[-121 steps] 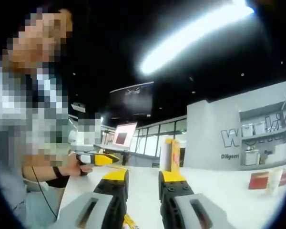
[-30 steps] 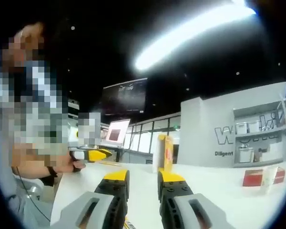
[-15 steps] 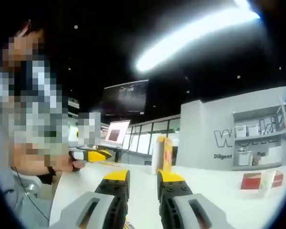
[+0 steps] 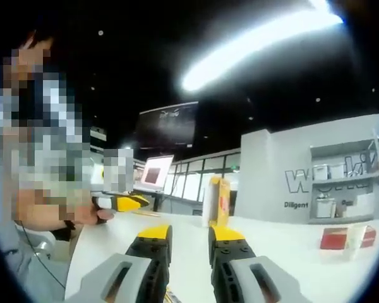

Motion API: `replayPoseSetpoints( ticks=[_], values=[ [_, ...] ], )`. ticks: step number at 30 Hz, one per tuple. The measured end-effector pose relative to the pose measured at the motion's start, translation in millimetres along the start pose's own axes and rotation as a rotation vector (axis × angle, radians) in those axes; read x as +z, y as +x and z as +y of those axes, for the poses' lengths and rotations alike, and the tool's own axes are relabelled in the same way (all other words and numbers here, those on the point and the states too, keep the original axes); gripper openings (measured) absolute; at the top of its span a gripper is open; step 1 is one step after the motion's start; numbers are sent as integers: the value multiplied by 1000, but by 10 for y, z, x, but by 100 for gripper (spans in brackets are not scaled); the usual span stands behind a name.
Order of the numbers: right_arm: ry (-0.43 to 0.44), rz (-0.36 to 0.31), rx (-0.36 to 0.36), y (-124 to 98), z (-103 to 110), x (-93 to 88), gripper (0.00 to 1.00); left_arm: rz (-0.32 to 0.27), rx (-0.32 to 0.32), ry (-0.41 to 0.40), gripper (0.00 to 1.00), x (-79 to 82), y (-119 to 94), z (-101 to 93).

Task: Tear open the coffee pouch, take out the coffee, and pour the coffee from the pouch into the cup

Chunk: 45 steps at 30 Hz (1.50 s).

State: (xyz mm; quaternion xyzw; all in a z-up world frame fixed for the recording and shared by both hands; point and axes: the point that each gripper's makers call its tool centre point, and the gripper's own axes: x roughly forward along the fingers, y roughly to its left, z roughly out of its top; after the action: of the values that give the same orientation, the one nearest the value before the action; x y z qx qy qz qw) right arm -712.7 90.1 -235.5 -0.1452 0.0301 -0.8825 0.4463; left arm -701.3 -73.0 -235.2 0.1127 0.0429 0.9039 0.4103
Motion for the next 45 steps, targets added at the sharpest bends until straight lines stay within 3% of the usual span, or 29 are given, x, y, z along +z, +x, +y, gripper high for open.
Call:
replayPoseSetpoints(
  ticks=[11, 17, 24, 28, 30, 36, 39, 42, 45],
  values=[
    [2, -2, 29, 8, 58, 9, 24, 20, 5, 3, 19, -27, 16, 14],
    [21, 51, 110, 74, 175, -99, 27, 41, -5, -10, 19, -56, 28, -18],
    [65, 106, 310, 109, 531, -180, 30, 34, 4, -3, 19, -32, 6, -16],
    [81, 191, 464, 42, 678, -312, 32, 38, 6, -4, 19, -40, 2, -16],
    [60, 233, 502, 8, 668, -401, 33, 40, 5, -5, 19, -48, 1, -19],
    [44, 286, 521, 0, 451, -555, 31, 45, -3, -6, 19, -62, 13, -16],
    [119, 331, 546, 1, 410, -609, 30, 45, -4, -4, 19, -63, 12, -21],
    [126, 340, 560, 46, 363, -644, 32, 43, 0, 1, 19, -59, 9, -20],
    [137, 377, 582, 18, 454, -690, 32, 43, 1, 1, 19, -61, 8, -17]
  ],
)
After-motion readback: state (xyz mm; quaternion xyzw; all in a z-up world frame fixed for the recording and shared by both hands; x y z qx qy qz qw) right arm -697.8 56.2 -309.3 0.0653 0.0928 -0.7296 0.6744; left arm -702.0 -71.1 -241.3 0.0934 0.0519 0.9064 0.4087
